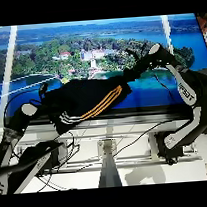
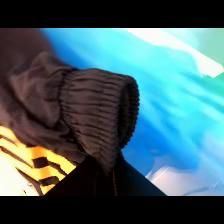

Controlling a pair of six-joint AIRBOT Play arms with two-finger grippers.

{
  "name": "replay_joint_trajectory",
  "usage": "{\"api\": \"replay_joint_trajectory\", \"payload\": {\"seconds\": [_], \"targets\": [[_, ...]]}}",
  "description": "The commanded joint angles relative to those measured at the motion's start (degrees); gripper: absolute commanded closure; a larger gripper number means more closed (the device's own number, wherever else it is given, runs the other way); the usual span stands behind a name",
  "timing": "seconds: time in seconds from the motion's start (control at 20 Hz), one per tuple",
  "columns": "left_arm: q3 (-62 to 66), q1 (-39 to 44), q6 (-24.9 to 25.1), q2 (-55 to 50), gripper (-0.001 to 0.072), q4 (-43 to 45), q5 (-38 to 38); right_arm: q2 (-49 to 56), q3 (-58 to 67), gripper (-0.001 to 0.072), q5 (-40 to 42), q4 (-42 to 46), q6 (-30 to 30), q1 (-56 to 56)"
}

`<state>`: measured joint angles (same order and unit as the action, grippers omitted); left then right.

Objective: Fold the clothes and pants, and hang the long-sleeved shirts on hangers.

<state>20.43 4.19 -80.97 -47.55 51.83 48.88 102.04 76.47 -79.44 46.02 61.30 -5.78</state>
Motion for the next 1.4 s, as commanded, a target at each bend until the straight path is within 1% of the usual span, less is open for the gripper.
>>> {"api": "replay_joint_trajectory", "payload": {"seconds": [0.0, 0.15, 0.3, 0.35, 0.6, 0.75, 0.85, 0.95, 1.0, 1.1, 1.25, 1.35], "targets": [[1.5, 0.0, 3.9, 0.1, 0.0015, 2.1, -3.3, -4.7, 3.2, 0.0690, 0.4, 1.2, -1.4, 0.7], [5.5, 0.0, 4.1, 0.3, 0.0015, 8.4, -3.3, -11.6, 10.0, 0.0689, 0.3, 9.9, 5.5, 6.1], [10.2, 0.0, 4.1, 0.2, 0.0015, 12.7, -3.3, -19.4, 16.6, 0.0690, -1.8, 16.0, 10.4, 13.8], [11.5, 0.0, 4.1, 0.2, 0.0015, 12.7, -3.3, -21.9, 18.4, 0.0689, -2.1, 17.5, 12.4, 16.4], [14.8, 0.0, 4.1, 0.2, 0.0015, 12.7, -5.2, -34.9, 25.4, 0.0689, -3.5, 25.7, 27.3, 29.8], [14.8, 0.0, 4.1, 0.2, 0.0015, 12.7, -5.8, -40.9, 29.6, 0.0690, -8.3, 33.9, 34.6, 38.0], [14.8, 0.0, 4.1, 0.2, 0.0015, 12.7, -5.8, -44.1, 31.8, 0.0689, -13.8, 41.9, 42.4, 43.9], [14.8, 0.0, 4.1, 0.2, 0.0015, 12.7, -5.8, -46.9, 33.4, 0.0689, -18.9, 47.1, 49.7, 50.3], [14.8, 0.0, 4.1, 0.2, 0.0015, 12.7, -5.8, -48.4, 34.1, 0.0689, -19.4, 48.6, 51.2, 53.6], [14.8, 0.0, 4.1, 0.2, 0.0015, 12.7, -5.8, -50.8, 35.4, 0.0689, -17.7, 51.5, 51.1, 59.3], [14.8, 0.0, 4.1, 0.2, 0.0015, 12.7, -5.8, -53.0, 37.9, 0.0689, -12.8, 56.7, 51.2, 66.7], [14.8, 0.0, 4.1, 0.2, 0.0015, 12.7, -5.8, -53.2, 39.6, 0.0689, -10.7, 57.7, 51.3, 70.8]]}}
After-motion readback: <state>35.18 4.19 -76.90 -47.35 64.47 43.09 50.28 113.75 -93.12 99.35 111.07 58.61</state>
